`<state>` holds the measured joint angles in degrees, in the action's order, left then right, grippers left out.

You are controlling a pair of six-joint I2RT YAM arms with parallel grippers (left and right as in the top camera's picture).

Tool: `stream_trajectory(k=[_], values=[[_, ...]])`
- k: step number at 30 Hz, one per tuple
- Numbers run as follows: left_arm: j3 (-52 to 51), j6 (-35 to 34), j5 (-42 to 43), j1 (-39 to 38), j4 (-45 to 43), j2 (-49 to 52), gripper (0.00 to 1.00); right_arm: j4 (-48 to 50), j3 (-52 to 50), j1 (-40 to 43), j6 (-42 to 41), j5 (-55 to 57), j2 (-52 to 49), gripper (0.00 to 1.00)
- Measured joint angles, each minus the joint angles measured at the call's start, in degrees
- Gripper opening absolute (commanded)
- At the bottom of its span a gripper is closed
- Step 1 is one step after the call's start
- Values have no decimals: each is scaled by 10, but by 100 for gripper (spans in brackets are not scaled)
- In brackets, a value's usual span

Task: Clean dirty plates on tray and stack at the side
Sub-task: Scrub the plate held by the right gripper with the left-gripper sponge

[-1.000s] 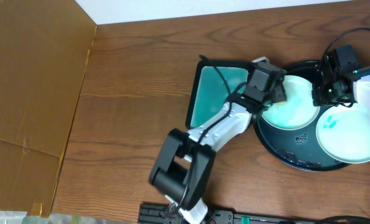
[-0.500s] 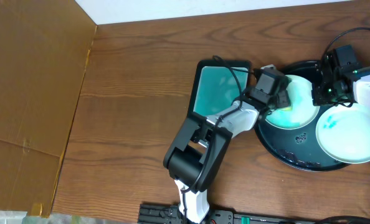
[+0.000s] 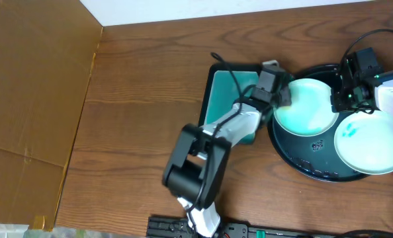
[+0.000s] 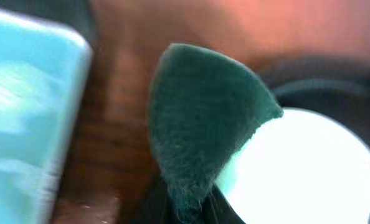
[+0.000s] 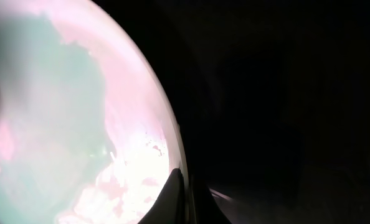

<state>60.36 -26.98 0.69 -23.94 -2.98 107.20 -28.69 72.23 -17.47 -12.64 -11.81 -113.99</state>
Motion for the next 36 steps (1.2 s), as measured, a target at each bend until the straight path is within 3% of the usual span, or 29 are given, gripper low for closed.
stream_trajectory(k=[7,17,27,36], values=[[0,-68,83,20,-2,-53,7,2,0,0,0,3,0,1],[0,-88,139,-43,37,-7,7,18,0,0,0,11,0,1],[0,-59,30,-72,42,28,8,24,-1,0,8,12,0,1],[0,-42,-63,-26,69,-44,7,26,-1,0,27,12,0,1]])
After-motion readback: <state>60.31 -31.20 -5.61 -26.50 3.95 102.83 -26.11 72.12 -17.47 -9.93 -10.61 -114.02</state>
